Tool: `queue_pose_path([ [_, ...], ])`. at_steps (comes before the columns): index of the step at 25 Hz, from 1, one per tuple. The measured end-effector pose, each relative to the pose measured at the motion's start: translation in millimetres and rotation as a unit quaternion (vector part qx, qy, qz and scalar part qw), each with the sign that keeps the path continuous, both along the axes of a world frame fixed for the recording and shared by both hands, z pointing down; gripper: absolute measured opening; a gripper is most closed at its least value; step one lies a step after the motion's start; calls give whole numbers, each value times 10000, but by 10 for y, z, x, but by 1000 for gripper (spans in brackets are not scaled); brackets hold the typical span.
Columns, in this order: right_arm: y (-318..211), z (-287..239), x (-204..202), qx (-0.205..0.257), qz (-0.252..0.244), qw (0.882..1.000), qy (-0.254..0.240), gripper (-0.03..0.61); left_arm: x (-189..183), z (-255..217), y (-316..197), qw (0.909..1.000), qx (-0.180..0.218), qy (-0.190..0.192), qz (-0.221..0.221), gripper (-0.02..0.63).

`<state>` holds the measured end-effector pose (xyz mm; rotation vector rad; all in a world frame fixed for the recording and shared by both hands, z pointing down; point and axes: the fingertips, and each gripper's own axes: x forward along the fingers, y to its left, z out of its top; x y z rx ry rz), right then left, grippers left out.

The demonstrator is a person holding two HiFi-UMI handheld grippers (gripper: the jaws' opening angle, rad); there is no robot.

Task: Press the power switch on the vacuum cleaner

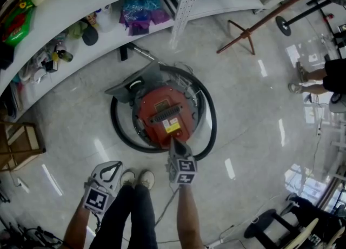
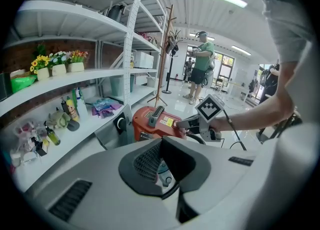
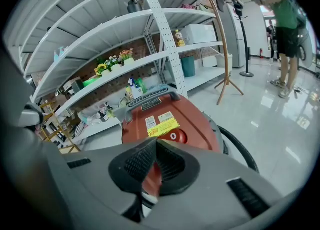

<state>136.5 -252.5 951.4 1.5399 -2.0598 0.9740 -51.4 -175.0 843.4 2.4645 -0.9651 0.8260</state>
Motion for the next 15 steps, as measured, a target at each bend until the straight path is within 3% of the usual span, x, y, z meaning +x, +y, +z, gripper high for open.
queue_pose_path([
  [15, 3, 8, -2, 54, 81, 9999, -56, 12, -25, 23, 45, 10000, -27, 21, -11, 6],
])
